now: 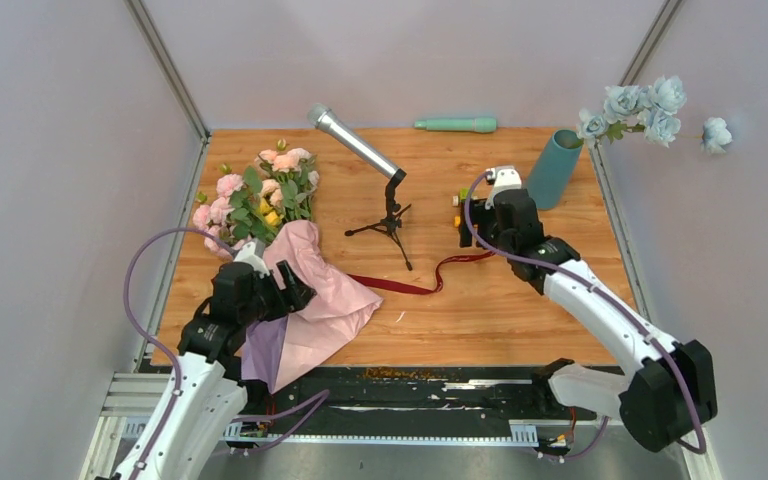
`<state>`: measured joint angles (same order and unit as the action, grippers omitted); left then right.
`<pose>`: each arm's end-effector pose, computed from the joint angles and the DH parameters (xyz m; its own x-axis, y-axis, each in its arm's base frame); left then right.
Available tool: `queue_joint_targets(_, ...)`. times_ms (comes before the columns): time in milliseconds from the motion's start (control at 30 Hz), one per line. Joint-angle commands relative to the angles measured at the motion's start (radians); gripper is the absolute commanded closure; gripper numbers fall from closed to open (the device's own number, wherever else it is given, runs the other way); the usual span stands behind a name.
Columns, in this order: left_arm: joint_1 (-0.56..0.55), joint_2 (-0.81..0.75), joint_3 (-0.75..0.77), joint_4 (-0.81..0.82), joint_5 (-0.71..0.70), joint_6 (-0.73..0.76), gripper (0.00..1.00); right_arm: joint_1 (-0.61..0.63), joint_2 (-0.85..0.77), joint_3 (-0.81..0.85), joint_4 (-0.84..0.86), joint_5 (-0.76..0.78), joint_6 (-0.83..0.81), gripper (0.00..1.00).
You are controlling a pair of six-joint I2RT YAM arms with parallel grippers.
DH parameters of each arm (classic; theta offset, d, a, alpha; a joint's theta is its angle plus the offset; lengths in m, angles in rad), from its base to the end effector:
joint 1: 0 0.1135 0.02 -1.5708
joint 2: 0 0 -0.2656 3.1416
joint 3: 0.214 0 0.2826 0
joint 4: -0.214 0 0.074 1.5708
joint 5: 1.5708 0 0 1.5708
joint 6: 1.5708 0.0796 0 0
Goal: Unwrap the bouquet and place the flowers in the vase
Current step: Unfold the wrapping paper at the center of the board.
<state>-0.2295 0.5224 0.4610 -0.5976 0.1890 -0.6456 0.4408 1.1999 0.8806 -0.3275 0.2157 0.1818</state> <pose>0.1811 -0.0577 0.1958 -0.6977 -0.4439 -0.5623 -0.0648 0.8208 -0.5676 0.3020 0.1236 0.2399 -0.5835 -0.0800 -0.8082 -0.1594 0.9871 0.0174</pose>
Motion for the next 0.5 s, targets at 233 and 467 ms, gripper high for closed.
queue_joint_targets(233,0.002,-0.084,-0.107,0.095,-0.217,-0.138,0.01,0.412,-0.121,-0.094,0.304,-0.273,-0.135,0.23)
queue_joint_targets(467,0.006,-0.113,-0.101,0.090,-0.300,-0.175,0.00,0.672,0.026,-0.103,0.523,-0.257,-0.156,0.23)
